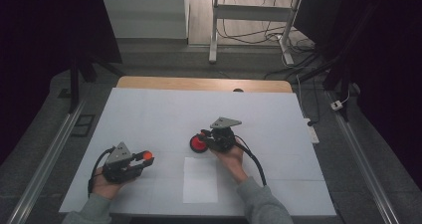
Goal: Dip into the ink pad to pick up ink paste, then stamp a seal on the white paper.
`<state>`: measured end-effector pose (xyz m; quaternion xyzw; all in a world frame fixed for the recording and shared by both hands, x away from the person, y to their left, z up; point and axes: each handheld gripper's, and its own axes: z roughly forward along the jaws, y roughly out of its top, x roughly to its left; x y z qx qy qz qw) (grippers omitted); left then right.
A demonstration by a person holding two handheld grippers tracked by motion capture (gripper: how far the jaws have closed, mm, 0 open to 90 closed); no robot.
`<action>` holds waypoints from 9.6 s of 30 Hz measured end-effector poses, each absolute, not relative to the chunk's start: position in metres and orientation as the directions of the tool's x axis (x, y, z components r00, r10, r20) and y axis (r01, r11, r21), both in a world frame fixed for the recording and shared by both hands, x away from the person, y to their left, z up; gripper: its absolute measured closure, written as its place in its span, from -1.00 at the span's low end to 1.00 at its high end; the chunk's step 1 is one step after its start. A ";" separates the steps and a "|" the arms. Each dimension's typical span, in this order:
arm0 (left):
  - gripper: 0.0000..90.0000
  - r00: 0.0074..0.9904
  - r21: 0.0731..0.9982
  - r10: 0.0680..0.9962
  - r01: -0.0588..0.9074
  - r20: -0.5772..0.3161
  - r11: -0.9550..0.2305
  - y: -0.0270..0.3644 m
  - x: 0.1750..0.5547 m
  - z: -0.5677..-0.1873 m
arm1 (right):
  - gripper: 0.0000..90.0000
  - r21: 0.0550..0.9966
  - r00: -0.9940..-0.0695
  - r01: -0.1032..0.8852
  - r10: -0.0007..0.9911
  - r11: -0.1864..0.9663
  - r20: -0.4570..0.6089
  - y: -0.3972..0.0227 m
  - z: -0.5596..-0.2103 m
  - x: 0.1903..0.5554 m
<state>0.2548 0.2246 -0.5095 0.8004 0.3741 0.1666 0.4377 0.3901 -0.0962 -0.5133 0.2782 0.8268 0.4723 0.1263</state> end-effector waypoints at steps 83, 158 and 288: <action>0.45 0.658 0.823 0.751 0.457 -0.058 -0.337 0.225 0.255 -0.510 | 0.61 0.878 -0.830 0.315 0.553 0.362 0.070 -0.120 -0.502 0.379; 0.44 0.659 0.822 0.750 0.457 -0.055 -0.340 0.224 0.255 -0.510 | 0.61 0.869 -0.913 0.281 0.394 0.407 0.111 -0.140 -0.503 0.304; 0.44 0.663 0.829 0.747 0.444 -0.048 -0.341 0.225 0.254 -0.509 | 0.60 0.878 -0.894 0.300 0.432 0.372 0.122 -0.143 -0.505 0.310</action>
